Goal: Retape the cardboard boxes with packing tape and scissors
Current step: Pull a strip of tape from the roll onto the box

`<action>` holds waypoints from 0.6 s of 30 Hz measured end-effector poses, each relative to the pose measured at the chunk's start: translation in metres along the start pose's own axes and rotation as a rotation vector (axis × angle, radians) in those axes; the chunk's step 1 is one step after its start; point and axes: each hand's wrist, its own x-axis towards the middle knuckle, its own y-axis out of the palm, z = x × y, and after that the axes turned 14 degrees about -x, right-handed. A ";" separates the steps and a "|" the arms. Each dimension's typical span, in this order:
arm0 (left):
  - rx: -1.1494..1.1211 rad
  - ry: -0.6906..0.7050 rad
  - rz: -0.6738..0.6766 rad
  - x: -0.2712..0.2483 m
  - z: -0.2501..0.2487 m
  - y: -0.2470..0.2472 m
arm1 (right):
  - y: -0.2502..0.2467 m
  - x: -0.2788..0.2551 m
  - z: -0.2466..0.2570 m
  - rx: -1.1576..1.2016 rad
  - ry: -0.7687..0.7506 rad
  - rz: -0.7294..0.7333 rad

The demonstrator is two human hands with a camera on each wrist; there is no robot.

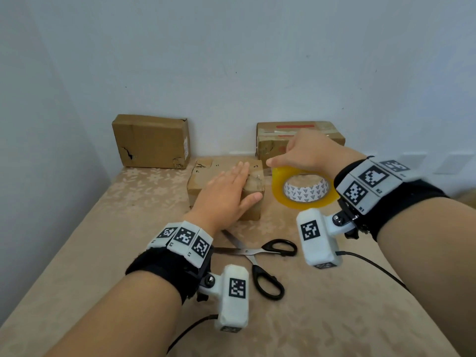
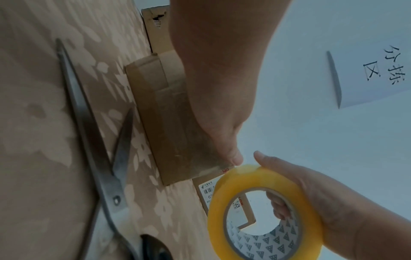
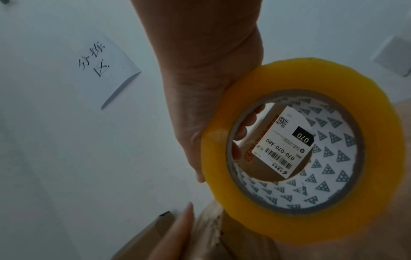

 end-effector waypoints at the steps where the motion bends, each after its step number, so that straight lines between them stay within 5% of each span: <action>1: -0.016 0.006 -0.001 -0.001 0.000 0.000 | 0.004 0.003 0.000 -0.022 0.014 0.017; 12: 0.070 -0.001 0.079 0.003 0.000 -0.004 | 0.026 0.013 -0.004 -0.002 0.085 0.162; 18: 0.240 -0.181 0.141 0.019 -0.029 0.002 | 0.028 -0.010 -0.015 0.256 0.082 0.007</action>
